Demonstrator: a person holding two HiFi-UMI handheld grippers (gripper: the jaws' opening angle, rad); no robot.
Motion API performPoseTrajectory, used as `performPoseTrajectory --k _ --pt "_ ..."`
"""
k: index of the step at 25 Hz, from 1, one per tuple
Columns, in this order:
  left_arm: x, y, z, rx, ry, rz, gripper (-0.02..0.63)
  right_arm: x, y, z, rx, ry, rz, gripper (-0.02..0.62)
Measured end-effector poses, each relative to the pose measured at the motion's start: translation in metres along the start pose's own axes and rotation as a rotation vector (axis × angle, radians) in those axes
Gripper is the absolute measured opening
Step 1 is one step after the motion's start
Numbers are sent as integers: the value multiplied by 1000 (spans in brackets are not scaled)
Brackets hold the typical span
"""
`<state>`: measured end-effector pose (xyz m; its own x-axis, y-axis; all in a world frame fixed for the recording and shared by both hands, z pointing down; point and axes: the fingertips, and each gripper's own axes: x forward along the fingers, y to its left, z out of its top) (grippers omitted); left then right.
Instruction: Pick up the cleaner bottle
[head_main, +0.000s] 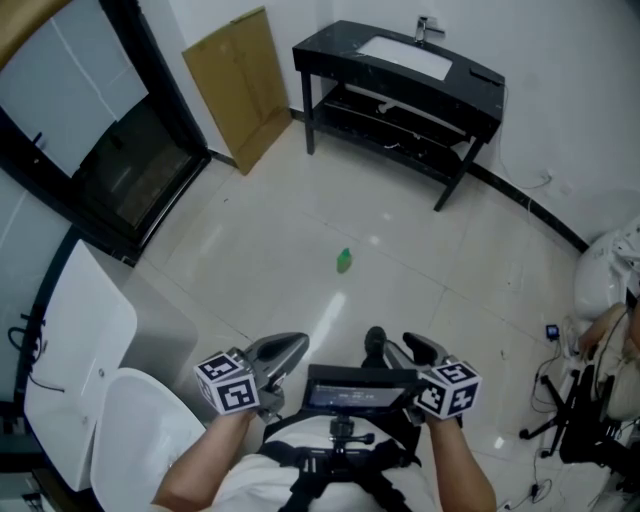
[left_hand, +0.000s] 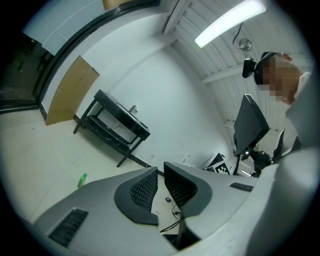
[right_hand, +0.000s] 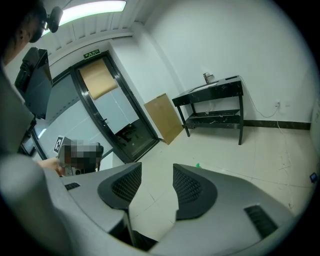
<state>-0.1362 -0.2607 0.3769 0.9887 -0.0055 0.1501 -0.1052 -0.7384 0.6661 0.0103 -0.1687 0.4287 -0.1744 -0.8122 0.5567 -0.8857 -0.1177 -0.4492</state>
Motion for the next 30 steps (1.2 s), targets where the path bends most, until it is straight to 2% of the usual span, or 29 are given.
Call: performPoseTrajectory --k 9,15,21,30 --pt "1 27 12 -6 -26 73 20 30 -5 23 -18 16 54 202" --pt "30 51 22 37 28 145 20 39 -31 32 15 55 55 204" --pt "72 77 29 30 58 147 20 54 -61 44 30 87 48 202" --pt "134 128 15 -11 139 195 20 68 -105 47 86 162 37 203"
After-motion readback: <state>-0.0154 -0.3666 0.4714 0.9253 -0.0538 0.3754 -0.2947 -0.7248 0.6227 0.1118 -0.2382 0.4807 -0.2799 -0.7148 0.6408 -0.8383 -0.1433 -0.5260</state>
